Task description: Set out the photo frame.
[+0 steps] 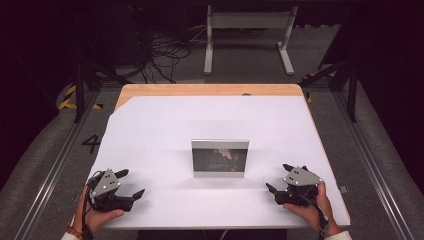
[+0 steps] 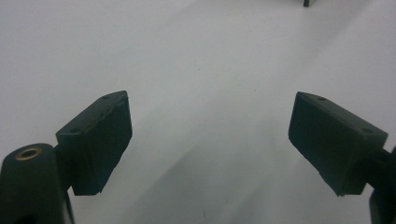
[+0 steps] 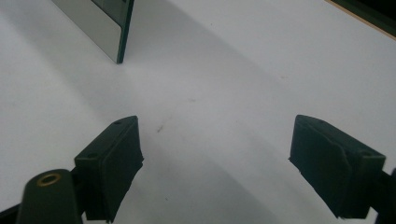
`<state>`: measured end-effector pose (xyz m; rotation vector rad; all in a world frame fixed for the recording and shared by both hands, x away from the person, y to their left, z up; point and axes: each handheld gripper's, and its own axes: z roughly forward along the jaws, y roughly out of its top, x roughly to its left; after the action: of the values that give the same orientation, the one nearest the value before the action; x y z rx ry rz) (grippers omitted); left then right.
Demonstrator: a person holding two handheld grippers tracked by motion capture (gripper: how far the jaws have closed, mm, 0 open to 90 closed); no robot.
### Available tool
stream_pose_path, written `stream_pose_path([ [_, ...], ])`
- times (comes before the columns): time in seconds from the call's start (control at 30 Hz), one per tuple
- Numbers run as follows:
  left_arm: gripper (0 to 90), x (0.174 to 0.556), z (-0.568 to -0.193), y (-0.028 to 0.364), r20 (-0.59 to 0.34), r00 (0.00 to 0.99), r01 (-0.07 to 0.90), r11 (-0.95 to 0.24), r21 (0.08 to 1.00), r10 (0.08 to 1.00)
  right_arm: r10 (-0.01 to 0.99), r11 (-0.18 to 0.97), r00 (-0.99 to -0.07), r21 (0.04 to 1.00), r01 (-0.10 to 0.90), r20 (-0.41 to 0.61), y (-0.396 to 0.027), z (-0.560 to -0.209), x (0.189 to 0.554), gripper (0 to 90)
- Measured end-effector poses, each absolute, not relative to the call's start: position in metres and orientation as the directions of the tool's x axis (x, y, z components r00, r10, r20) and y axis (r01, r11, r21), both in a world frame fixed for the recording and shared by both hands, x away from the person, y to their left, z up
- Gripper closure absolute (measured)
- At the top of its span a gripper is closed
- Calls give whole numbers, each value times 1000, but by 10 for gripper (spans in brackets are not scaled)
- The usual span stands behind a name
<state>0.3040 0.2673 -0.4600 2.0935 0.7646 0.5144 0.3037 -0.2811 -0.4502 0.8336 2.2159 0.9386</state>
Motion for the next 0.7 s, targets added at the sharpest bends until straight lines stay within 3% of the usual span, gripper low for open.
stream_pose_path([
  [0.7, 139, 306, -459, 265, 82, 733, 335, -463, 820, 676, 742, 523, -617, 802, 289, -261, -285, -446, 301, 158],
])
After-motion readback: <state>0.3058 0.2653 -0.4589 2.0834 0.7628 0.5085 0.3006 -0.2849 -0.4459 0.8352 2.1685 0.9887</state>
